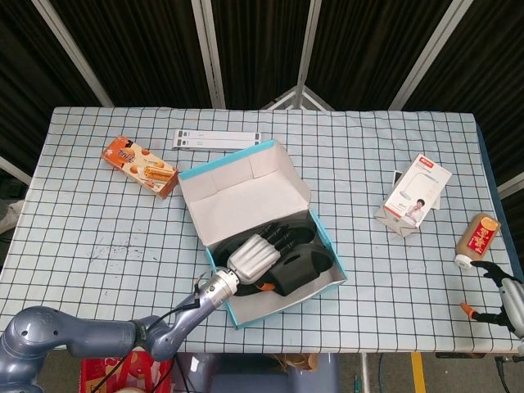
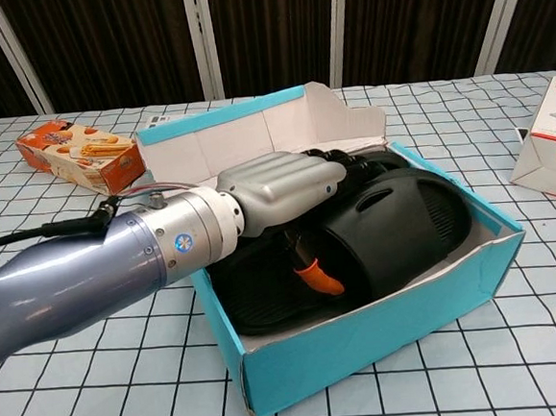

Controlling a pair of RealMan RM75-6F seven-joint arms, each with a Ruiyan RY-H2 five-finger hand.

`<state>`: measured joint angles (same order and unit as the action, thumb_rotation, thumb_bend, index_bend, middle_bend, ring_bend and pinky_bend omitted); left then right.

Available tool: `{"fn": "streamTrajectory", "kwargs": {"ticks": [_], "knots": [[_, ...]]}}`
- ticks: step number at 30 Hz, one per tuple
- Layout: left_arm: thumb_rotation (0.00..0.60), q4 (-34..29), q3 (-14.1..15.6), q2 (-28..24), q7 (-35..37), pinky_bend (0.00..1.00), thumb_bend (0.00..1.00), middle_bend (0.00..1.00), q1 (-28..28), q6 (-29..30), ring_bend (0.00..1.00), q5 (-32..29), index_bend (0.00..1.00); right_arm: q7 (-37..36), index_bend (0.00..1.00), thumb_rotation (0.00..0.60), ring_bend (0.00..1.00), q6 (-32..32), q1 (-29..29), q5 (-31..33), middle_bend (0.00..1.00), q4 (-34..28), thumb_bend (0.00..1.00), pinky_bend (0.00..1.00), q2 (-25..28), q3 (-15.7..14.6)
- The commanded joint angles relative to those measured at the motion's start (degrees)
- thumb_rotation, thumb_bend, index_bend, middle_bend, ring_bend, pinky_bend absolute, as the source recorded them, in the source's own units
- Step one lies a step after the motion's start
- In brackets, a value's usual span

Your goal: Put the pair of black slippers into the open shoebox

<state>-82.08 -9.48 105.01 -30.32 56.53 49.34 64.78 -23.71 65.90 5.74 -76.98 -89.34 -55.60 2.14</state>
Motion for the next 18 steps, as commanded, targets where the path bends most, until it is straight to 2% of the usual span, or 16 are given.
{"fn": "streamTrajectory", "kwargs": {"ticks": [1,8,12,15,18], "knots": [[0.492,0.48,0.73,0.2,-1.21,0.12,0.16,0.0,0.57,-1.01,0.0,-0.65,0.0,0.1,0.24,0.6,0.26,0.05,0.0,-0.07,0.21,-0.09,0.23,0.21,0.02,-0.03],[0.488,1.47,2.0,0.67,-4.92,0.12,0.16,0.0,1.42,-1.23,0.0,-1.35,0.0,0.06,0.24,0.6,0.26,0.1,0.0,-0.16,0.21,-0.11,0.23,0.21,0.05,-0.09],[0.49,0.89,1.73,0.6,-5.85,0.12,0.16,0.0,1.55,0.27,0.0,-0.35,0.0,0.09,0.24,0.6,0.26,0.07,0.01,-0.13,0.21,-0.07,0.23,0.21,0.03,-0.1],[0.449,-0.3,1.34,0.02,-6.13,0.11,0.16,0.0,1.44,2.01,0.0,1.18,0.0,0.19,0.24,0.6,0.26,0.05,0.08,-0.21,0.21,-0.12,0.23,0.21,-0.02,-0.11],[0.381,-2.15,1.31,-1.35,-6.72,0.08,0.16,0.0,1.23,3.77,0.0,3.21,0.0,0.25,0.24,0.6,0.26,-0.06,0.13,-0.18,0.21,-0.13,0.23,0.21,-0.02,-0.14]]}}
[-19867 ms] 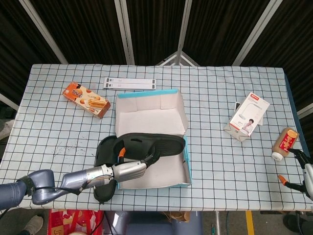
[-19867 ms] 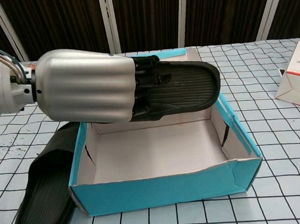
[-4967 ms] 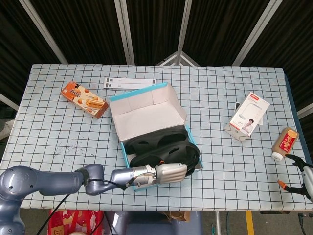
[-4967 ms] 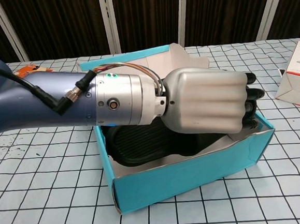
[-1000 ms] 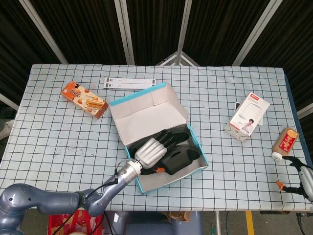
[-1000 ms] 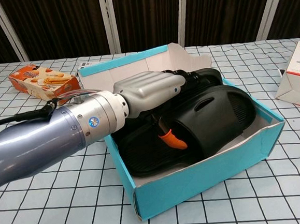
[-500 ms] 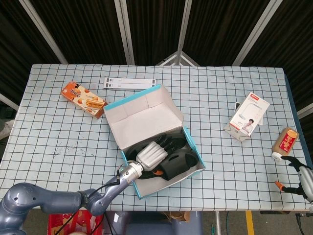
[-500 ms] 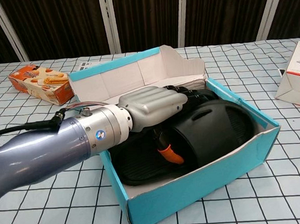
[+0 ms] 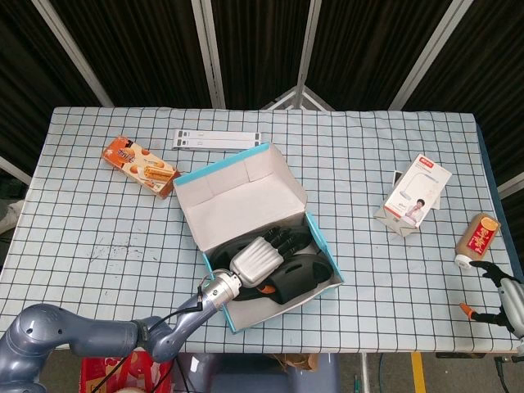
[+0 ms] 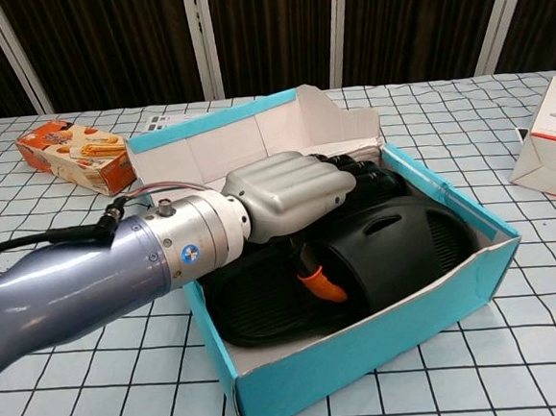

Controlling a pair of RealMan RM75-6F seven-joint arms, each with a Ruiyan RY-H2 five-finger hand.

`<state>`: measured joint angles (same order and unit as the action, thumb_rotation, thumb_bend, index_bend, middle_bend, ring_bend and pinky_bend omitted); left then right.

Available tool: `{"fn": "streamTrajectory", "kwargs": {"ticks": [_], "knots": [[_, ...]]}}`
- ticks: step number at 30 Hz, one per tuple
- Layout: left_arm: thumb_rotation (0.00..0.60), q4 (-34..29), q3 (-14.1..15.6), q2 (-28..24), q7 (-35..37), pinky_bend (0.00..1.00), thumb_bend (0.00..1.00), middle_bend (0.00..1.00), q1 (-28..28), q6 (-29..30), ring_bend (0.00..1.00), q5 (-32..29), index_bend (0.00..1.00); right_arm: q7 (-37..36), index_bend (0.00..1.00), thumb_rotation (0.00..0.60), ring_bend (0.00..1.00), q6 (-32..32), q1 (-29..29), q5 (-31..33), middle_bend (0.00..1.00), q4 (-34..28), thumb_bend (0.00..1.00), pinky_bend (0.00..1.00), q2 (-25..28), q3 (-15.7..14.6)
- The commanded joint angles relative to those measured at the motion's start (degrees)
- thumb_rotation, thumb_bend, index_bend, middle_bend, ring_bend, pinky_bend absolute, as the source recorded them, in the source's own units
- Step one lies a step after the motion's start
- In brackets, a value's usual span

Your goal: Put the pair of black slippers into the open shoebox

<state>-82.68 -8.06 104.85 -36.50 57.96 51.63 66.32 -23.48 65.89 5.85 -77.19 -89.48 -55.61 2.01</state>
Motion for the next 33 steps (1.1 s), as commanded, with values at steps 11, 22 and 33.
{"fn": "streamTrajectory", "kwargs": {"ticks": [11,22,33], "knots": [[0.326,-16.41,0.01,-11.56,-4.47,0.01,0.19,0.0,-1.98,4.52,0.0,2.67,0.0,0.65,0.24,0.6,0.26,-0.18,0.11,0.45,0.21,-0.17,0.23,0.21,-0.07,0.04],[0.6,-45.43,16.78,-34.61,-23.46,0.01,0.22,0.0,-16.97,24.47,0.0,5.33,0.0,1.49,0.24,0.6,0.26,0.26,0.03,0.55,0.21,-0.67,0.23,0.21,-0.14,0.12],[0.6,-9.73,19.85,-31.55,12.58,0.01,0.22,0.0,-41.58,48.04,0.0,15.11,0.0,5.27,0.24,0.6,0.26,2.7,-0.1,0.09,0.21,-1.03,0.23,0.21,-1.56,0.57]]}}
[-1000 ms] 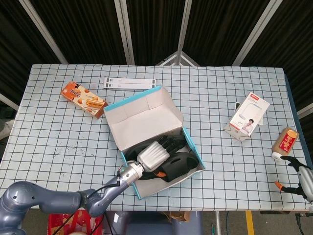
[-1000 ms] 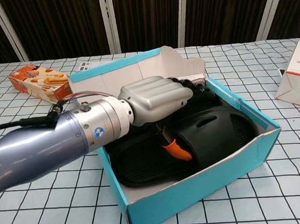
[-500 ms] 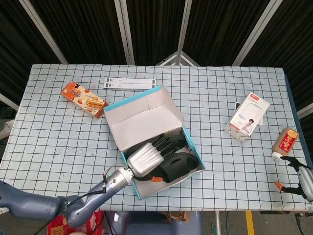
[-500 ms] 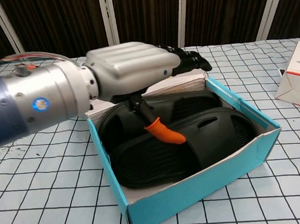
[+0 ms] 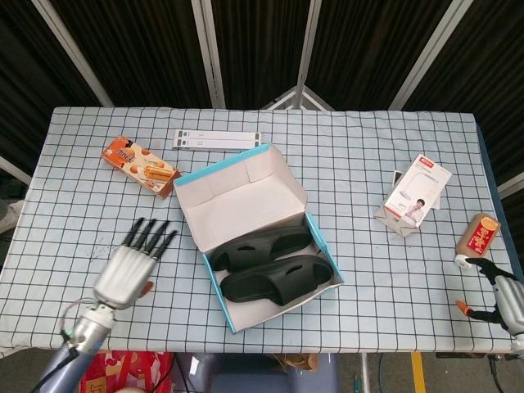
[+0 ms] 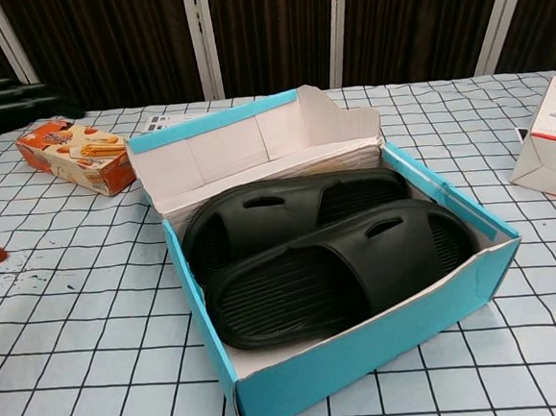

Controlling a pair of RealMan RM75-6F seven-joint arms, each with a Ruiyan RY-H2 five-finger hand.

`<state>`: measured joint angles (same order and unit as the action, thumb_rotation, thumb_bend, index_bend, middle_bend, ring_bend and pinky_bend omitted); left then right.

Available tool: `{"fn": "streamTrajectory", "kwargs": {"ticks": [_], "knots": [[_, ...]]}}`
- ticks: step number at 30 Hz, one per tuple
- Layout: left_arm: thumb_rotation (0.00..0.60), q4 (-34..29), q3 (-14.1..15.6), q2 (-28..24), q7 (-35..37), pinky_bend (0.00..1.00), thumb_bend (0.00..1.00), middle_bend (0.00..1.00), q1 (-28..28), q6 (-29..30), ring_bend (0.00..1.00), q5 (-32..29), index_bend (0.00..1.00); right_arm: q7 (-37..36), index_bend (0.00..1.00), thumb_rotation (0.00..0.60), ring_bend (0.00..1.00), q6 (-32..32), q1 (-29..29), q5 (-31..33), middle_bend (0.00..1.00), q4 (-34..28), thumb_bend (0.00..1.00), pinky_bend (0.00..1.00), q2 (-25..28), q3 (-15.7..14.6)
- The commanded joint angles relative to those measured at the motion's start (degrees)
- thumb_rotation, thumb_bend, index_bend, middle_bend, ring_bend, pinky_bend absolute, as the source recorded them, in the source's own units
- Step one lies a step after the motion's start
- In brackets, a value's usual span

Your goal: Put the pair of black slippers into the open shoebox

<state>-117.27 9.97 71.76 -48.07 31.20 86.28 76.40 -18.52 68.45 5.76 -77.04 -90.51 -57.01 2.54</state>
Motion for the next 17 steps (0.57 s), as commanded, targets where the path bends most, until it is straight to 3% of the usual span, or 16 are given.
{"fn": "streamTrajectory", "kwargs": {"ticks": [1,5,17], "knots": [[0.6,26.96,1.08,2.17,25.77,0.01,0.22,0.0,-15.72,13.76,0.0,4.45,0.0,0.61,0.24,0.6,0.26,0.18,0.0,-0.09,0.21,-0.01,0.23,0.21,-0.22,0.01],[0.6,31.6,-1.05,3.25,30.06,0.01,0.22,0.0,-17.95,12.59,0.0,2.1,0.0,1.75,0.24,0.6,0.26,1.14,-0.05,-0.88,0.21,-0.1,0.23,0.21,-0.47,-0.01],[0.6,33.24,-4.97,1.47,37.56,0.01,0.22,0.0,-21.33,11.78,0.0,3.29,0.0,0.81,0.24,0.6,0.26,8.05,-0.56,-7.6,0.21,3.13,0.23,0.21,-3.0,0.02]]}}
